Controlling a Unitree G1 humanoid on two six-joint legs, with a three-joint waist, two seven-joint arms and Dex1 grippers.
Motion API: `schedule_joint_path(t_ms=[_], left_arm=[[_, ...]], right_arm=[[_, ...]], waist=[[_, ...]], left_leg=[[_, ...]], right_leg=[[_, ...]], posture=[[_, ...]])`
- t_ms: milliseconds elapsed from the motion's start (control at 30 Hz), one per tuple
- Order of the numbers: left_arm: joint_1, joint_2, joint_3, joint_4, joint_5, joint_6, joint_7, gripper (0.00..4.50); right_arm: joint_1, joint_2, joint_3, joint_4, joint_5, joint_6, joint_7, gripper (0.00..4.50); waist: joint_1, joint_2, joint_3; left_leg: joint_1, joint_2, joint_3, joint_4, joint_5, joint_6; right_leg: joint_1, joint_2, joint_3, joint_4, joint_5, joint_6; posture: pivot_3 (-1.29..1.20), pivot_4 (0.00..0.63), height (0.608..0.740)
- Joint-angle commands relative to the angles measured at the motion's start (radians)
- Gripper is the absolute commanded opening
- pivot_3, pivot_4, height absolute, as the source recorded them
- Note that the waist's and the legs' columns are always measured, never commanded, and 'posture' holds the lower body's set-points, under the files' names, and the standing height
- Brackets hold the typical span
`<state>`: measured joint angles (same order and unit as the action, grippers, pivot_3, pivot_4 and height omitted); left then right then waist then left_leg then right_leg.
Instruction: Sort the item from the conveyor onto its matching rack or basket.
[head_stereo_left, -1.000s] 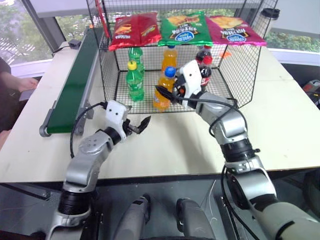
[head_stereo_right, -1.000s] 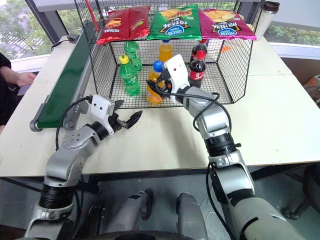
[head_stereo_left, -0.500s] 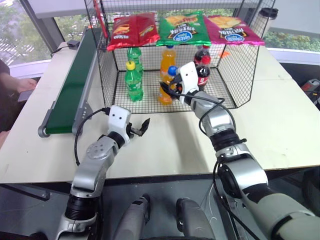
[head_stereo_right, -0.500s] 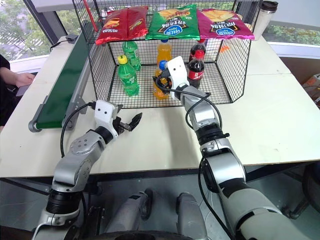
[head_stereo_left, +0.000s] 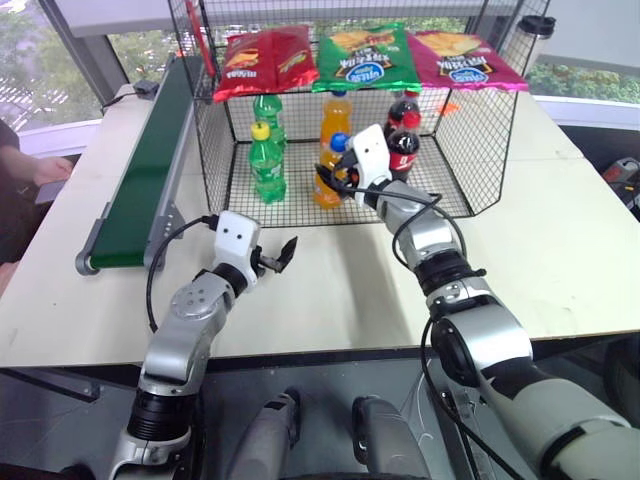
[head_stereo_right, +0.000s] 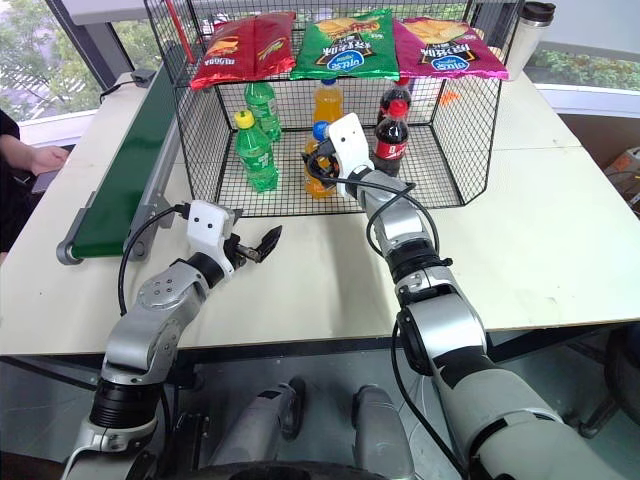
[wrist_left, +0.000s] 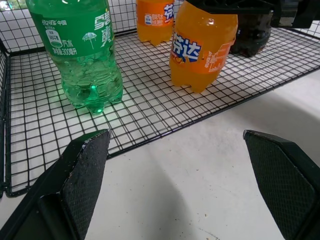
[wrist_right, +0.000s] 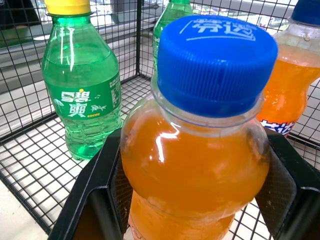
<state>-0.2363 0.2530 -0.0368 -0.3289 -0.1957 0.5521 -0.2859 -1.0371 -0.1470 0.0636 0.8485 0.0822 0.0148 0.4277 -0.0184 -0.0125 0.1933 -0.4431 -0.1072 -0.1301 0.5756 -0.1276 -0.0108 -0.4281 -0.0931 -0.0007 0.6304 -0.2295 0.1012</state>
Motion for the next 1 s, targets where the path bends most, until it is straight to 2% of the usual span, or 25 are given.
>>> schedule_joint_path(t_ms=[33, 67, 467, 733, 867, 967, 1000], left_arm=[[0.001, 0.002, 0.004, -0.023, 0.006, -0.029, -0.002, 4.5], [0.0, 0.002, 0.004, -0.021, 0.006, -0.03, -0.003, 4.5], [0.006, -0.001, -0.002, -0.024, 0.001, -0.031, -0.006, 4.5], [0.013, 0.009, 0.006, -0.023, -0.008, -0.025, -0.027, 4.5], [0.013, 0.039, 0.011, -0.026, -0.037, -0.019, -0.086, 4.5], [0.015, 0.054, 0.016, -0.025, -0.049, -0.019, -0.108, 4.5], [0.017, 0.064, 0.022, -0.024, -0.062, -0.02, -0.126, 4.5]], right_arm=[[-0.045, -0.001, -0.022, -0.03, 0.001, -0.024, 0.009, 4.03], [-0.045, -0.001, -0.023, -0.03, 0.0, -0.023, 0.006, 4.44], [-0.023, -0.036, -0.024, -0.101, -0.01, 0.03, 0.027, 4.44], [0.098, -0.145, -0.023, -0.393, 0.016, 0.202, 0.145, 4.44], [0.249, -0.276, 0.011, -0.695, 0.098, 0.395, 0.339, 4.44], [0.314, -0.321, 0.027, -0.817, 0.13, 0.466, 0.393, 4.44], [0.377, -0.362, 0.048, -0.882, 0.13, 0.472, 0.431, 4.44]], waist=[[0.0, 0.0, 0.0], [0.0, 0.0, 0.0], [0.001, 0.0, 0.0], [0.005, 0.0, 0.0], [0.008, 0.0, 0.0], [0.001, 0.0, 0.0], [-0.002, 0.0, 0.0]], left_leg=[[0.0, 0.0, 0.0, 0.0, 0.0, 0.0], [0.0, 0.0, 0.0, 0.0, 0.0, 0.0], [0.0, 0.0, 0.0, 0.0, 0.0, -0.001], [0.0, 0.0, 0.0, 0.0, -0.001, -0.001], [0.0, 0.0, 0.0, 0.0, -0.001, -0.001], [0.0, 0.0, 0.0, 0.0, -0.001, -0.001], [0.0, 0.0, 0.001, 0.0, -0.001, -0.001]], right_leg=[[0.0, 0.0, 0.0, 0.0, 0.0, 0.0], [0.0, 0.0, 0.0, 0.0, 0.0, 0.0], [0.0, 0.0, 0.0, 0.0, 0.0, 0.0], [0.0, 0.0, 0.0, 0.0, 0.0, 0.0], [0.001, -0.001, 0.0, 0.0, -0.002, -0.003], [0.001, -0.002, 0.0, 0.0, -0.002, -0.003], [0.001, -0.002, 0.0, 0.0, -0.002, -0.003]], posture=[[0.0, 0.15, 0.738], [0.0, 0.15, 0.738], [0.0, 0.15, 0.738], [0.0, 0.15, 0.738], [0.0, 0.15, 0.738], [0.0, 0.15, 0.738], [0.0, 0.15, 0.738]])
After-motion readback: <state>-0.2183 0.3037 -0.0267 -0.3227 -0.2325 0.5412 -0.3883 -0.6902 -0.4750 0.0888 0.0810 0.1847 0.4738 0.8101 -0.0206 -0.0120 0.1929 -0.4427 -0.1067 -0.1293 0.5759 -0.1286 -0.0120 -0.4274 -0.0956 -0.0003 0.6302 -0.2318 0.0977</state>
